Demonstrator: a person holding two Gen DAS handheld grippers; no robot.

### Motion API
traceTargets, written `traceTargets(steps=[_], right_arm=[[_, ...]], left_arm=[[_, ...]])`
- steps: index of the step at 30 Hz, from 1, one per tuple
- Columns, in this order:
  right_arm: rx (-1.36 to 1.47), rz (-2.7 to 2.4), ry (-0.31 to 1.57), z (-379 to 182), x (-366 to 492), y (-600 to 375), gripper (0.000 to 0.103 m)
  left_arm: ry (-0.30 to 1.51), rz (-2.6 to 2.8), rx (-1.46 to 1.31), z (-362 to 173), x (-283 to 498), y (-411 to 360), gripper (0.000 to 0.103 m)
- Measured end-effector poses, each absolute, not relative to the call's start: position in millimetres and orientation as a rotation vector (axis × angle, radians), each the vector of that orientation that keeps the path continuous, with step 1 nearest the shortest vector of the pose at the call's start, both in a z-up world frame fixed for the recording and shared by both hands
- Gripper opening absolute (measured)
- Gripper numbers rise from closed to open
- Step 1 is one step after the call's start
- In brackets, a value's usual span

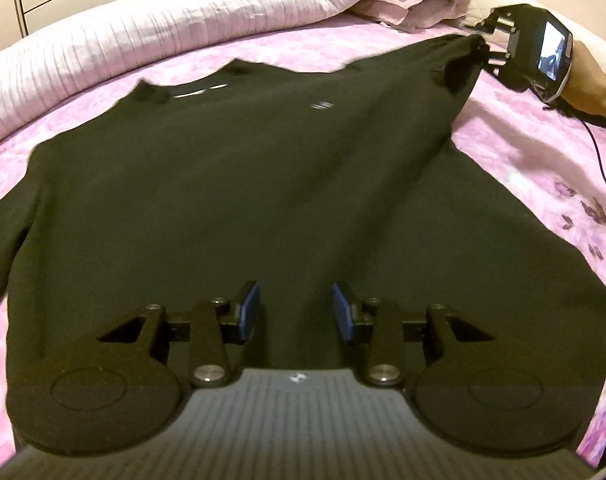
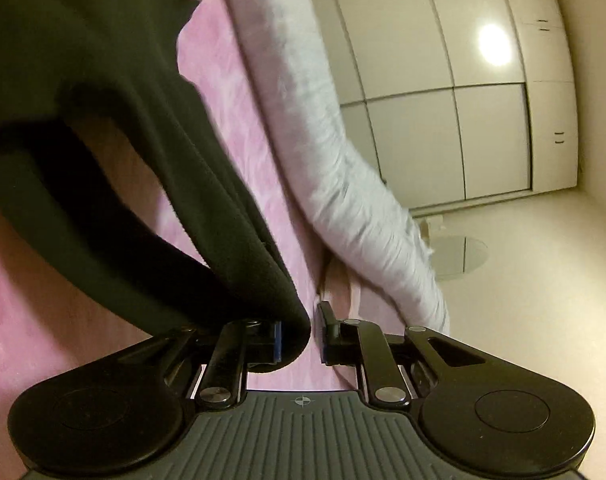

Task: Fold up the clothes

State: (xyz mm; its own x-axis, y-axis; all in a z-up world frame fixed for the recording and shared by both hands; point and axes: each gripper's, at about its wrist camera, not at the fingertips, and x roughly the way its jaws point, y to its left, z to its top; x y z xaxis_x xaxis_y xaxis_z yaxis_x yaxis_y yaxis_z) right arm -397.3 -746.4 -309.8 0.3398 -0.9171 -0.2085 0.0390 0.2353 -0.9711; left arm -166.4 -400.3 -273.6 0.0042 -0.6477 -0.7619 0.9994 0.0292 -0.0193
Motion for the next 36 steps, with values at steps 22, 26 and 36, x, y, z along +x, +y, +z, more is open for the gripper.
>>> traceTargets(steps=[22, 26, 36], right_arm=[[0.590, -0.800, 0.547, -285, -472, -787, 0.069], [0.500, -0.830, 0.574, -289, -445, -785, 0.018], [-0.823, -1.125, 0.763, -229, -448, -779, 0.013]], left_arm=[[0.688, -1.491, 0.652, -273, -185, -442, 0.038], [0.684, -1.495, 0.670, -278, -190, -449, 0.038], [0.679, -1.487, 0.654, -280, -191, -454, 0.038]])
